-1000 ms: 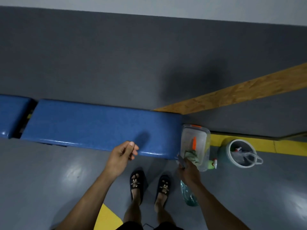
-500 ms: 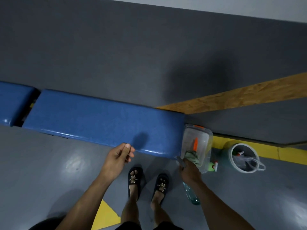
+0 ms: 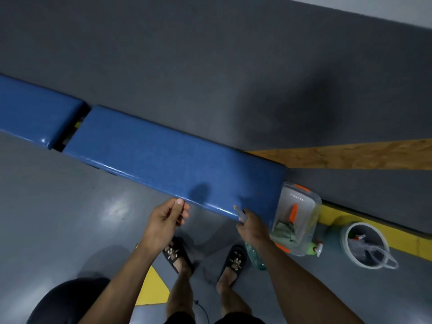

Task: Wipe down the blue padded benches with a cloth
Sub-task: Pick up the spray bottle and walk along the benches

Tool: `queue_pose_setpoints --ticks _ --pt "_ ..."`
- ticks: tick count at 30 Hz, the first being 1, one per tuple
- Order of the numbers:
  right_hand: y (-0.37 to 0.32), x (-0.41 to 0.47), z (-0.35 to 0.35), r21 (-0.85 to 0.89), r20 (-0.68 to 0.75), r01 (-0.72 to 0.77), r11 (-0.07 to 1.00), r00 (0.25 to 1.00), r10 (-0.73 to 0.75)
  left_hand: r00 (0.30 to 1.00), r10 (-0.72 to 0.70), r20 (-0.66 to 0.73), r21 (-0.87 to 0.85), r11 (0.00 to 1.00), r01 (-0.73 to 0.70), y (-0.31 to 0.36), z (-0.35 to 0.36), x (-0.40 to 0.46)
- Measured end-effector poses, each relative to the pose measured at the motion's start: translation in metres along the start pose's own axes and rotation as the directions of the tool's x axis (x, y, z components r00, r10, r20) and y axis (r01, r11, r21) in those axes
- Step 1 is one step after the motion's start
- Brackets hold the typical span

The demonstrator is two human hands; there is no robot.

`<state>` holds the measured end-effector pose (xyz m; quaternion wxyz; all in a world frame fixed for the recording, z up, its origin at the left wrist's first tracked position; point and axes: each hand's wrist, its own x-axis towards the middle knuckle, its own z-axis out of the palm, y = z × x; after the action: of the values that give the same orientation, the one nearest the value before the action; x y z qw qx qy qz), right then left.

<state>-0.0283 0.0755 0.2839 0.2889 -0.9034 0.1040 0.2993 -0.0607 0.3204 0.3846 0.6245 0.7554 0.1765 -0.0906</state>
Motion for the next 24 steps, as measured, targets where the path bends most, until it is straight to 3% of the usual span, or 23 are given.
queue_pose_setpoints --ticks 9,16,24 --pt "-0.072 0.042 -0.014 0.100 -0.132 -0.040 0.994 0.990 0.053 1.000 0.006 -0.022 -0.051 0.999 -0.007 -0.007 -0.070 0.026" --pt "-0.140 0.052 -0.002 -0.010 -0.171 -0.101 0.995 0.980 0.098 1.000 0.018 0.003 -0.027 0.999 -0.018 -0.014 -0.137 0.051" --pt "-0.188 0.029 0.097 0.135 0.013 -0.028 0.990 1.000 0.026 0.998 0.050 -0.028 0.017 0.999 -0.049 -0.024 -0.227 0.071"
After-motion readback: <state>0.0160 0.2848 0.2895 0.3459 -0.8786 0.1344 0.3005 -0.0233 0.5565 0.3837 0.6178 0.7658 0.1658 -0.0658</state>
